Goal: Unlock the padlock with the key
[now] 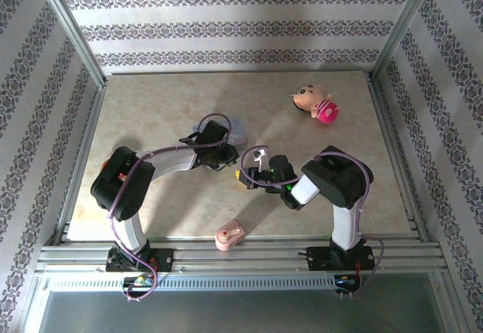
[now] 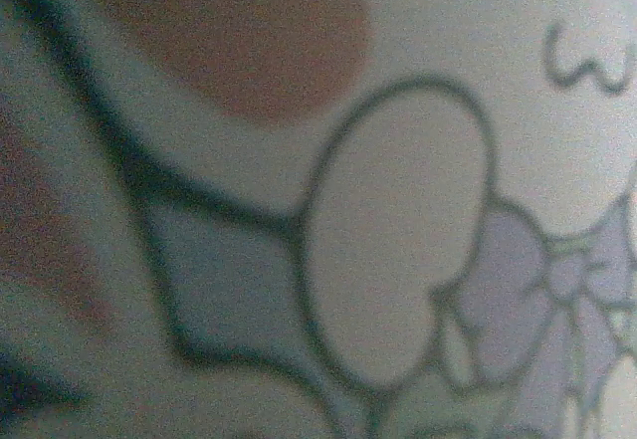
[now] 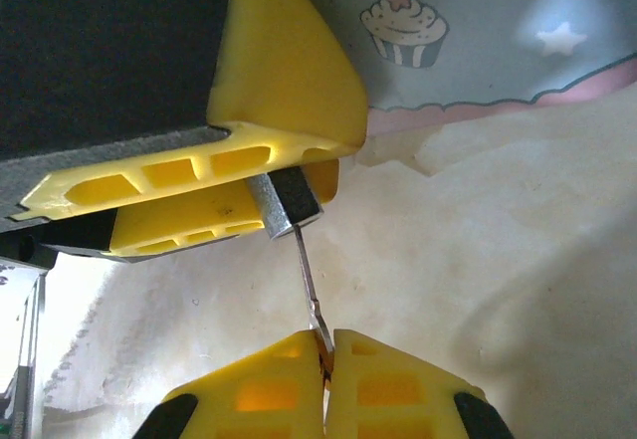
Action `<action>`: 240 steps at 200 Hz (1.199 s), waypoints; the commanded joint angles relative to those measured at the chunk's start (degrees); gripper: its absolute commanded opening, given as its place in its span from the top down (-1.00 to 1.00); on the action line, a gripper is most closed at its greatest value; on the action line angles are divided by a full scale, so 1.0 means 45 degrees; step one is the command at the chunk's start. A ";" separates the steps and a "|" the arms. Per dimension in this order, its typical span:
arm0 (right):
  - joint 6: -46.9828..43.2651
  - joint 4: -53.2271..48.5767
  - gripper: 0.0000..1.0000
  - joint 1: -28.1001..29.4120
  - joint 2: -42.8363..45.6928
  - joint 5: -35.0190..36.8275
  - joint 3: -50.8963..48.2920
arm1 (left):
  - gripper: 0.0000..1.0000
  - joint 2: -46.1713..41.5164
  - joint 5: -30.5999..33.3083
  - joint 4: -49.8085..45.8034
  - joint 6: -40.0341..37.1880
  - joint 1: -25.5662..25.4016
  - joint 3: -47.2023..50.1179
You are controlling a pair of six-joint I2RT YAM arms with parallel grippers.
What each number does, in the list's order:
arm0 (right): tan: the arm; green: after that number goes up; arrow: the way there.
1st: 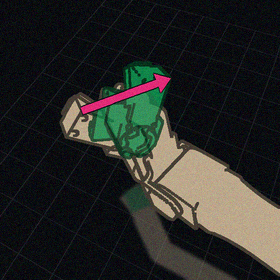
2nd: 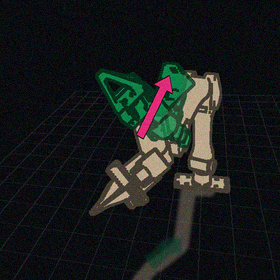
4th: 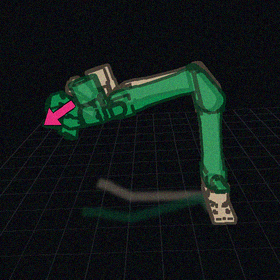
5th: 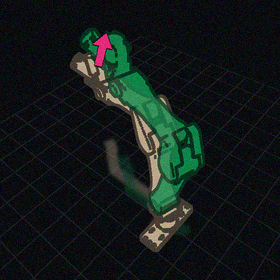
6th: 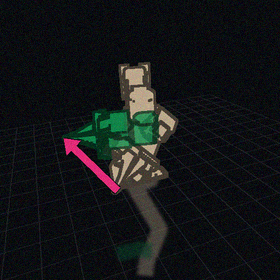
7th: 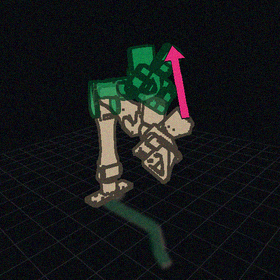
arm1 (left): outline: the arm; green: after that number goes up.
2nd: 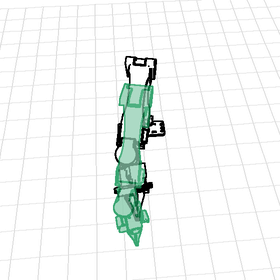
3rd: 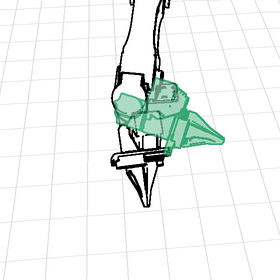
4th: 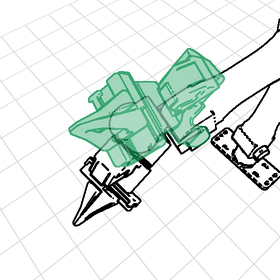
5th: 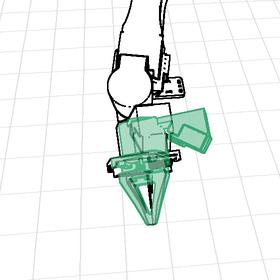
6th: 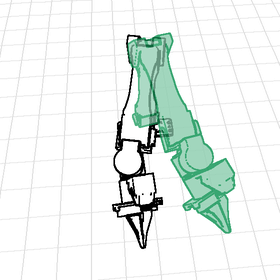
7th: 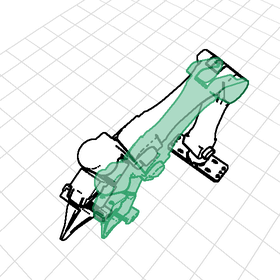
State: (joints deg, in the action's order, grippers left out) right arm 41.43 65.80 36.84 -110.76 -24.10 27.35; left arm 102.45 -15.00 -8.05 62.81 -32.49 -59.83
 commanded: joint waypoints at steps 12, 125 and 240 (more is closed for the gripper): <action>0.0110 0.1413 1.00 -0.0150 -0.0015 0.0121 0.0570 | 0.60 -0.0339 -0.1065 -0.0196 -0.0226 -0.0074 0.0179; -0.0081 0.1569 1.00 -0.0162 0.0004 0.0230 0.0562 | 0.60 -0.0288 -0.1346 0.0318 -0.0168 -0.0081 0.0403; -0.0242 0.1949 1.00 -0.0243 0.0083 0.0550 0.0376 | 0.60 -0.0292 -0.1607 0.0611 -0.0109 -0.0084 0.0581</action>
State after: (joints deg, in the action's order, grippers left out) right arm 41.65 66.26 36.84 -110.96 -23.44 27.38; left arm 102.26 -16.12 -5.23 62.39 -32.12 -58.59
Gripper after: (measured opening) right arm 0.043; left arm 0.318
